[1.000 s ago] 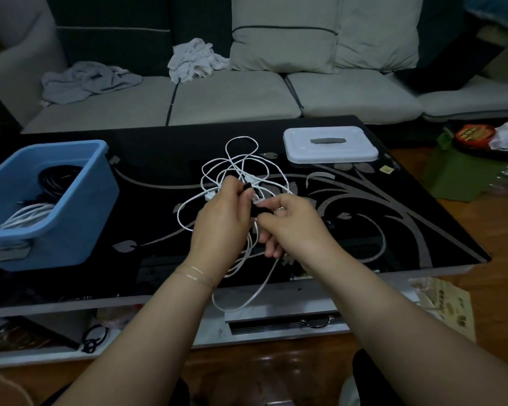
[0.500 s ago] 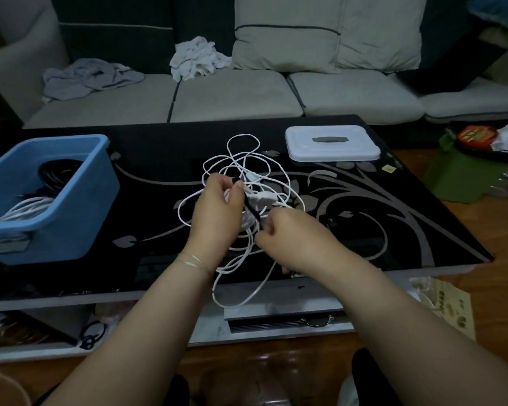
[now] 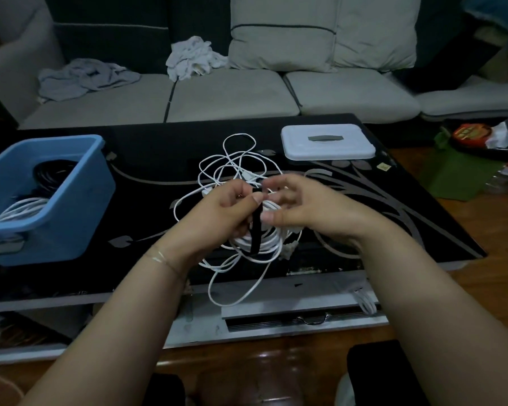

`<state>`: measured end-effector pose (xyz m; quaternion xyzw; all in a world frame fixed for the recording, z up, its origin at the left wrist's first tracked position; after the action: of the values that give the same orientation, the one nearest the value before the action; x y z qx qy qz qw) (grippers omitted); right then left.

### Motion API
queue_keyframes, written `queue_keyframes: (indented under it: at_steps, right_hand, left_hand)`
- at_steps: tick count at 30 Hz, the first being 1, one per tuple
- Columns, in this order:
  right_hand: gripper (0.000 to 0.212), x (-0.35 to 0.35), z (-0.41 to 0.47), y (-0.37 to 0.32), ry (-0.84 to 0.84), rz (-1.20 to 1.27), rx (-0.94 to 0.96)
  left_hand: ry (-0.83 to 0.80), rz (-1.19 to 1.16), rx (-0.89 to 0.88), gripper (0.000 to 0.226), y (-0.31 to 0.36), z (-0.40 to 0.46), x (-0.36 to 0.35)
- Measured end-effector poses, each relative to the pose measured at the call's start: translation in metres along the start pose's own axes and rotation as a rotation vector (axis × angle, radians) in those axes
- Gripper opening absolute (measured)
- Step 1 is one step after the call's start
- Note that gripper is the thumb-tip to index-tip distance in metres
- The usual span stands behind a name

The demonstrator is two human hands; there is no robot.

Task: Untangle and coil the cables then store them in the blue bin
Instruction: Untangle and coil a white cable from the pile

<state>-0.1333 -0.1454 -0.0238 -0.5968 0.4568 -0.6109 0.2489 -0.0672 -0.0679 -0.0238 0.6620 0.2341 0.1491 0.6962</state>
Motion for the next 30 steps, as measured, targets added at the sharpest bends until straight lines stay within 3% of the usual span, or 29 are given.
queue_keyframes:
  at_steps: [7, 11, 15, 19, 23, 27, 30]
  right_hand:
    - [0.026, -0.016, 0.001, 0.0, -0.045, 0.049, 0.016]
    - [0.021, -0.014, 0.003, 0.004, 0.028, 0.029, -0.001]
    - [0.018, -0.014, 0.005, 0.007, 0.094, 0.082, -0.022]
    - [0.013, -0.023, 0.002, 0.005, -0.098, 0.368, -0.008]
    - [0.047, -0.028, 0.001, 0.017, -0.238, 0.595, -0.135]
    - [0.026, -0.035, 0.005, 0.027, -0.17, 0.593, -0.207]
    - [0.024, -0.036, 0.002, 0.023, -0.183, 0.611, -0.212]
  left_hand:
    - [-0.025, 0.191, -0.097, 0.009, 0.004, -0.003, -0.002]
    - [0.059, 0.476, -0.2, 0.003, 0.012, -0.008, 0.004]
    - [0.083, 0.808, -0.275, 0.018, 0.023, -0.014, -0.004]
    - [0.06, 0.884, -0.33, 0.019, 0.032, -0.02, -0.009]
    - [0.019, 0.888, -0.385, 0.019, 0.039, -0.027, -0.016]
    - [-0.06, 1.029, -0.489, 0.02, 0.034, -0.036, -0.042]
    - [-0.084, 1.121, -0.532, 0.031, 0.029, -0.038, -0.048]
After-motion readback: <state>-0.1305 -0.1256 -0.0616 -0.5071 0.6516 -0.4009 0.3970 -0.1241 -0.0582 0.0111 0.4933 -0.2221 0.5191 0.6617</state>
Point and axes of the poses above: each hand's wrist, its own z-axis towards the middle knuckle, its own x-axis out of the back of the hand, y = z × x, the point moved 10 cm from there along z, towards the middle knuckle, and after that the axes turned 13 degrees about -z, right-handed, at the moved point
